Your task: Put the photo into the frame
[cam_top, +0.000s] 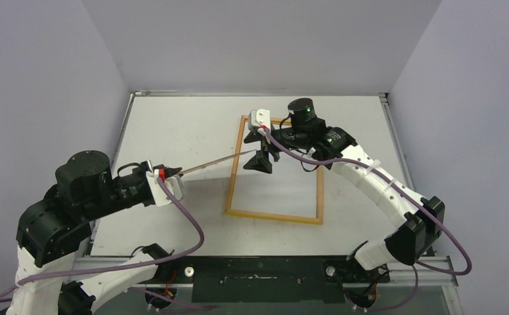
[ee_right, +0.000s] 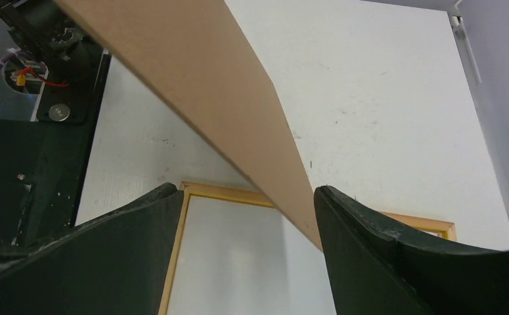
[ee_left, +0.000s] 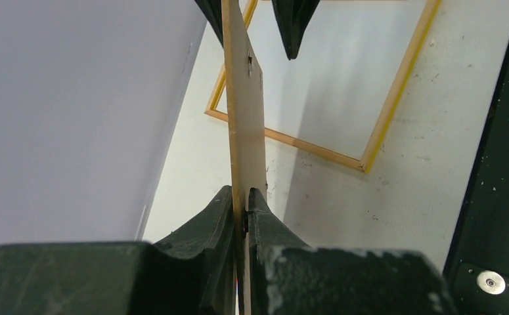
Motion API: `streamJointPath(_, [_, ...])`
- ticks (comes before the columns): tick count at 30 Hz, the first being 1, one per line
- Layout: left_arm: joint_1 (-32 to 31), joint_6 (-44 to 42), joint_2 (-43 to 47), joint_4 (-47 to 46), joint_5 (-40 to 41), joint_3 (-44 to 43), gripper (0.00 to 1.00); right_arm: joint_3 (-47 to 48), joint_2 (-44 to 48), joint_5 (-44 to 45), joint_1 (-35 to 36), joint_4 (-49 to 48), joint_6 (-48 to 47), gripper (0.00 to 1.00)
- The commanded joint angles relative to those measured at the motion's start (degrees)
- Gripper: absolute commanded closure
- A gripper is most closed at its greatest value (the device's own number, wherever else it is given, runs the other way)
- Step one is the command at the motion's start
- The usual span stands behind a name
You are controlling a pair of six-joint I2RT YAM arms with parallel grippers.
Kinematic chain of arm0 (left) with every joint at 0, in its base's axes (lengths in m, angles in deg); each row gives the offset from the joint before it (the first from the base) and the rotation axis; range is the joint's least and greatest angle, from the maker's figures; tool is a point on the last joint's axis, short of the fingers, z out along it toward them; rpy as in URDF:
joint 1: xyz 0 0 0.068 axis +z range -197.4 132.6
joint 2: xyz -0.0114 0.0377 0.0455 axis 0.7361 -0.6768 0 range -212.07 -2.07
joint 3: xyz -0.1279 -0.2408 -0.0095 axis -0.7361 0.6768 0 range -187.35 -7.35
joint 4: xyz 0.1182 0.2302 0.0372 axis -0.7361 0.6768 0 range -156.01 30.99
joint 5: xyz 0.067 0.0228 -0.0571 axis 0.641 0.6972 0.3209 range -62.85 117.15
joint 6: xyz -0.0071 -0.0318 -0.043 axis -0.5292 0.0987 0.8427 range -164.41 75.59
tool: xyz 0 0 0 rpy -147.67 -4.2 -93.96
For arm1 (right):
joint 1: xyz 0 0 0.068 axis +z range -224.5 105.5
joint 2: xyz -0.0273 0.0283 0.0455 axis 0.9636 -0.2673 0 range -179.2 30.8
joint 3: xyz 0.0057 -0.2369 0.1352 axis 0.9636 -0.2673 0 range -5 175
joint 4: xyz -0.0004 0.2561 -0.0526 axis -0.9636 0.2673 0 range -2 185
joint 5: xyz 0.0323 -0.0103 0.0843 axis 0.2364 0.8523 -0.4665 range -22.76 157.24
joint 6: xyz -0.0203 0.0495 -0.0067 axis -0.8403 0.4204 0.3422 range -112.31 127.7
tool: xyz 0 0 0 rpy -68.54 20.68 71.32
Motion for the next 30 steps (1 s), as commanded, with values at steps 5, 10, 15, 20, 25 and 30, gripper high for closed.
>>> streamJointPath(5, [0.05, -3.10, 0.98, -3.30, -2.97, -1.85, 1.00, 2.92, -2.20, -4.49, 2.94, -8.85, -1.81, 0.28])
streamJointPath(10, [0.05, -3.45, 1.14, -3.90, -4.11, -1.96, 1.00, -1.69, -1.98, -6.89, 3.42, -19.40, 5.01, 0.32])
streamJointPath(15, [0.05, -3.63, 1.52, -5.36, -5.33, -2.83, 1.00, -3.09, -2.56, -7.80, 4.84, -23.46, 6.97, 0.43])
streamJointPath(20, [0.05, -3.28, 1.64, -5.73, -5.79, -3.20, 1.00, -1.14, -4.10, -7.83, 5.56, -22.43, 7.68, 0.78])
streamJointPath(25, [0.05, -1.44, 3.09, -11.25, -2.81, -0.65, 1.00, -2.47, -2.32, -10.09, 5.61, -26.81, 13.90, 0.95])
streamJointPath(30, [0.05, 3.83, 5.74, -30.51, 8.89, 5.67, 0.48, -4.34, -0.28, -10.07, 5.28, -33.45, 25.00, 0.95])
